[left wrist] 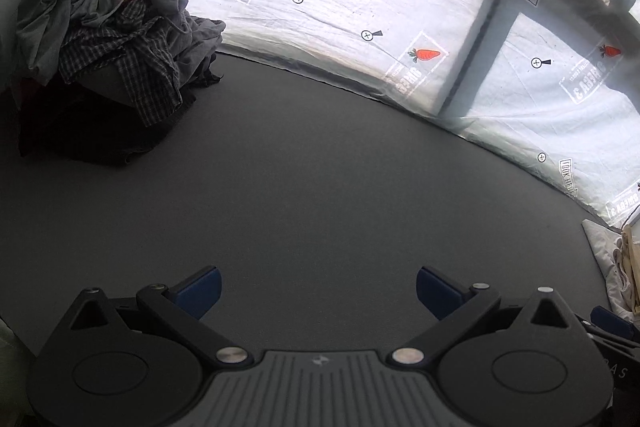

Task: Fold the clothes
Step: 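Reach both tools into the clothes heap and grasp grey garments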

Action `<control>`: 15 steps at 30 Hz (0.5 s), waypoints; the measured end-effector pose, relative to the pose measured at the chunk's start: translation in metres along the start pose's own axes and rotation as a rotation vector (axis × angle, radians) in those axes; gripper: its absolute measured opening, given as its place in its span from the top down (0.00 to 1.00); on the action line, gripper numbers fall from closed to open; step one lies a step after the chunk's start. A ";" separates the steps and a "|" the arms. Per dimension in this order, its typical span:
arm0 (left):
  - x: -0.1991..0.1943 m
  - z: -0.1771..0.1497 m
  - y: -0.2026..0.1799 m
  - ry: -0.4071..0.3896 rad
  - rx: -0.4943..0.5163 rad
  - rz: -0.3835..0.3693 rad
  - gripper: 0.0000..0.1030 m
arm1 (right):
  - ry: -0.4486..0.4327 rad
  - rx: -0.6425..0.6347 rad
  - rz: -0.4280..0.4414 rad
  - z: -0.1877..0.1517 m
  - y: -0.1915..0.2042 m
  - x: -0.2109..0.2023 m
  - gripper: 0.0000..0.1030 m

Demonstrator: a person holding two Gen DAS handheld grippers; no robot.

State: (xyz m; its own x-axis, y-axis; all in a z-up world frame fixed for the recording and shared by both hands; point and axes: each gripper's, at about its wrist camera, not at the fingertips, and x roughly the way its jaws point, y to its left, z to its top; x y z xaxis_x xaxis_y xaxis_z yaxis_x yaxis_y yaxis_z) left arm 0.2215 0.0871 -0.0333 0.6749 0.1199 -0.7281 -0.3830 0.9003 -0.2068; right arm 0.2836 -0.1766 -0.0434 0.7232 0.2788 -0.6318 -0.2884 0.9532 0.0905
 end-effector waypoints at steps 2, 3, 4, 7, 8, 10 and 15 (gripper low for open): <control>0.005 0.016 0.018 -0.018 -0.007 0.015 0.01 | 0.005 -0.009 0.011 0.010 0.017 0.014 0.00; 0.008 0.025 0.027 -0.028 -0.011 0.024 0.02 | 0.006 -0.017 0.019 0.015 0.027 0.022 0.00; 0.011 0.036 0.041 -0.047 -0.017 0.036 0.05 | 0.004 -0.030 0.031 0.022 0.039 0.029 0.01; 0.017 0.060 0.074 -0.099 -0.031 0.068 0.10 | 0.003 -0.069 0.079 0.044 0.076 0.054 0.08; 0.020 0.071 0.089 -0.122 -0.036 0.086 0.12 | 0.007 -0.080 0.100 0.051 0.091 0.063 0.16; 0.026 0.092 0.115 -0.156 -0.041 0.133 0.21 | 0.021 -0.099 0.144 0.067 0.121 0.085 0.32; 0.037 0.146 0.188 -0.236 -0.108 0.222 0.26 | 0.016 -0.137 0.277 0.111 0.196 0.136 0.48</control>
State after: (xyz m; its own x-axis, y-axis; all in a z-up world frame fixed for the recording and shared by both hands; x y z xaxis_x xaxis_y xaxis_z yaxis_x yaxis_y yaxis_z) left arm 0.2668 0.3218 -0.0037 0.6904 0.4130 -0.5940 -0.5928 0.7936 -0.1372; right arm 0.3953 0.0610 -0.0260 0.5954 0.5228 -0.6101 -0.5559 0.8163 0.1570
